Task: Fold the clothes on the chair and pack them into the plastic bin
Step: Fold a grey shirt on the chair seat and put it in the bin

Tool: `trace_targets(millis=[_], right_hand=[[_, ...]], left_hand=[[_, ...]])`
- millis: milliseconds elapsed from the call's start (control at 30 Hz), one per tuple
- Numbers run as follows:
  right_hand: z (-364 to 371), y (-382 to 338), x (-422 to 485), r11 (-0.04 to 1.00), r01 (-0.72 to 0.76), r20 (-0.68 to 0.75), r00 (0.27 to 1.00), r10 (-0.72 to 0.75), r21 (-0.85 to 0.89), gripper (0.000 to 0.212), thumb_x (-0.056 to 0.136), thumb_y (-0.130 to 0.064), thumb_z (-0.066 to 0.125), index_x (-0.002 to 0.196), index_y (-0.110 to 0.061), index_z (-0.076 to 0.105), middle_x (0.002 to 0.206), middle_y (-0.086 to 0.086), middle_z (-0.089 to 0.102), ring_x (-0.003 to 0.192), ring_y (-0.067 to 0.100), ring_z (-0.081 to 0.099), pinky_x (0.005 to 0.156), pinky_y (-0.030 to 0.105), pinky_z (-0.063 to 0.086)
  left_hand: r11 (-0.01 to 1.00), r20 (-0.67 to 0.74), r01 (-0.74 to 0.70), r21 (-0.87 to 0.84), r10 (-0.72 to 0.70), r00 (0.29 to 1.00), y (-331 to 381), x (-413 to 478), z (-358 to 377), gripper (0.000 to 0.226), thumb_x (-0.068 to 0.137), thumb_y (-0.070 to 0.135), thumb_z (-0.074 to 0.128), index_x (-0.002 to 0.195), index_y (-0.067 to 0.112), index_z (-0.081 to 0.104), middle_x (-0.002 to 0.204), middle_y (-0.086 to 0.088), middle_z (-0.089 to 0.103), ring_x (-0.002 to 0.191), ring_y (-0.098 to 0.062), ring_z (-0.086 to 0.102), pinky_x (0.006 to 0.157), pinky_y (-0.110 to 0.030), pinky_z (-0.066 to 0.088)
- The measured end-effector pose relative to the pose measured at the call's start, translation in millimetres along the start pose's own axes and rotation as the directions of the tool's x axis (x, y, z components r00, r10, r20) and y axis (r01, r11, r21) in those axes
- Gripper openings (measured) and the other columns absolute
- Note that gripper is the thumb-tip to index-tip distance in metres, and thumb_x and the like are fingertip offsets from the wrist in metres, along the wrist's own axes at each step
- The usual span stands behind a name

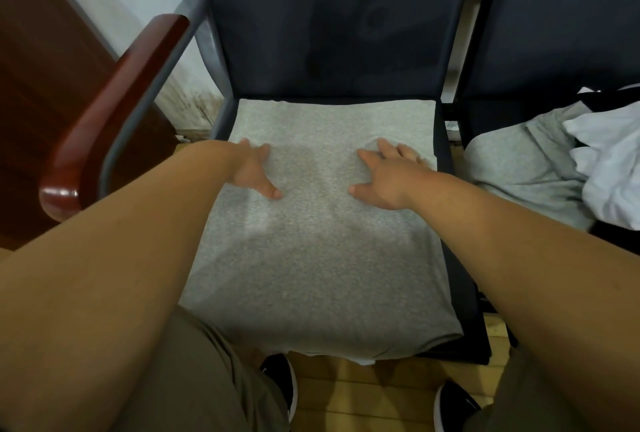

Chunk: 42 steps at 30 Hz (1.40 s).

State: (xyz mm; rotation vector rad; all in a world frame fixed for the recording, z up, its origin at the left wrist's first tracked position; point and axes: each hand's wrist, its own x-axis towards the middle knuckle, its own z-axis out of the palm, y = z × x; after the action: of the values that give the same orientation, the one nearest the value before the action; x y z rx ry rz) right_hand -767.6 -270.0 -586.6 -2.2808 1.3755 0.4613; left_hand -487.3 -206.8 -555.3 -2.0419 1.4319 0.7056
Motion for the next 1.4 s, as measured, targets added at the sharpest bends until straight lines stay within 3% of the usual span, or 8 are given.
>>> trace_targets(millis=[567,700,800,900,1033,1133,1267,1400], right_hand=[[3.5,-8.9,-35.0,0.999,0.0,0.026,1.0,0.0,-0.036,0.085,0.101,-0.061,0.054,0.169,-0.037,0.008,0.177,0.0,-0.013,0.162,0.036,-0.002,0.129,0.054,0.014],[2.0,-18.1,-69.9,0.997,-0.07,0.066,0.995,0.072,-0.033,0.085,0.103,-0.054,0.054,0.17,-0.023,0.012,0.175,0.01,0.004,0.156,0.041,0.02,0.123,0.053,0.032],[-10.1,-24.6,-107.4,0.995,-0.098,0.09,0.991,0.099,-0.012,0.071,0.107,-0.044,0.053,0.165,-0.011,0.027,0.167,0.016,0.029,0.147,0.037,0.039,0.114,0.045,0.04],[-22.4,-24.3,-150.5,0.993,-0.115,0.109,0.988,0.113,0.008,0.06,0.11,-0.04,0.052,0.159,-0.009,0.04,0.162,0.014,0.042,0.144,0.033,0.046,0.113,0.04,0.041],[-16.8,-13.4,-195.6,0.981,-0.195,0.147,0.97,0.192,0.008,0.053,0.112,-0.031,0.049,0.158,-0.005,0.04,0.158,0.015,0.046,0.121,0.027,0.052,0.11,0.037,0.044],[7.5,-2.3,-210.5,0.963,-0.264,0.204,0.947,0.247,0.058,0.058,0.111,-0.029,0.055,0.158,-0.001,0.037,0.149,0.019,0.052,0.114,0.032,0.059,0.096,0.042,0.052],[37.1,7.7,-217.4,0.928,-0.342,0.223,0.926,0.306,0.145,0.057,0.107,-0.037,0.061,0.15,-0.003,0.045,0.115,0.016,0.057,0.085,0.026,0.058,0.06,0.035,0.049],[51.6,14.6,-219.2,0.946,-0.296,0.178,0.946,0.271,0.131,0.049,0.102,-0.045,0.065,0.13,-0.005,0.059,0.119,0.013,0.065,0.096,0.029,0.068,0.063,0.033,0.053]], left_hand=[[0.998,-0.041,0.039,0.05,-0.037,0.998,11.4,-38.0,8.3,0.116,0.085,0.065,0.077,0.17,0.029,0.006,0.177,-0.01,0.006,0.159,-0.038,0.018,0.126,-0.055,0.022],[1.0,0.0,-0.015,0.0,0.015,1.0,20.0,-77.5,16.5,0.109,0.089,0.062,0.075,0.17,0.026,0.012,0.176,-0.006,0.015,0.159,-0.035,0.023,0.126,-0.052,0.026],[0.982,0.052,-0.046,-0.182,0.057,0.997,17.5,-106.3,24.9,0.105,0.086,0.061,0.079,0.168,0.032,0.021,0.174,-0.004,0.021,0.154,-0.036,0.034,0.119,-0.05,0.042],[0.942,0.021,-0.103,-0.318,0.116,0.993,11.0,-140.2,39.9,0.094,0.09,0.061,0.075,0.166,0.032,0.028,0.173,-0.003,0.025,0.151,-0.036,0.038,0.115,-0.047,0.046],[0.964,-0.08,-0.103,-0.245,0.086,0.993,-1.0,-173.5,78.2,0.086,0.097,0.069,0.06,0.165,0.025,0.032,0.172,-0.004,0.029,0.153,-0.034,0.036,0.118,-0.048,0.039],[0.985,-0.077,-0.025,-0.173,0.012,0.997,-14.2,-183.7,109.7,0.085,0.099,0.071,0.052,0.16,0.013,0.042,0.167,-0.01,0.037,0.147,-0.034,0.043,0.12,-0.05,0.036],[0.966,-0.134,0.037,-0.256,-0.073,0.988,-25.0,-194.0,135.1,0.05,0.105,0.048,0.058,0.131,0.005,0.062,0.142,-0.017,0.059,0.109,-0.031,0.055,0.096,-0.04,0.044],[0.939,-0.2,0.111,-0.327,-0.184,0.962,-27.1,-191.4,155.6,0.038,0.104,0.028,0.062,0.128,-0.002,0.065,0.122,-0.017,0.066,0.105,-0.032,0.061,0.089,-0.038,0.048]])
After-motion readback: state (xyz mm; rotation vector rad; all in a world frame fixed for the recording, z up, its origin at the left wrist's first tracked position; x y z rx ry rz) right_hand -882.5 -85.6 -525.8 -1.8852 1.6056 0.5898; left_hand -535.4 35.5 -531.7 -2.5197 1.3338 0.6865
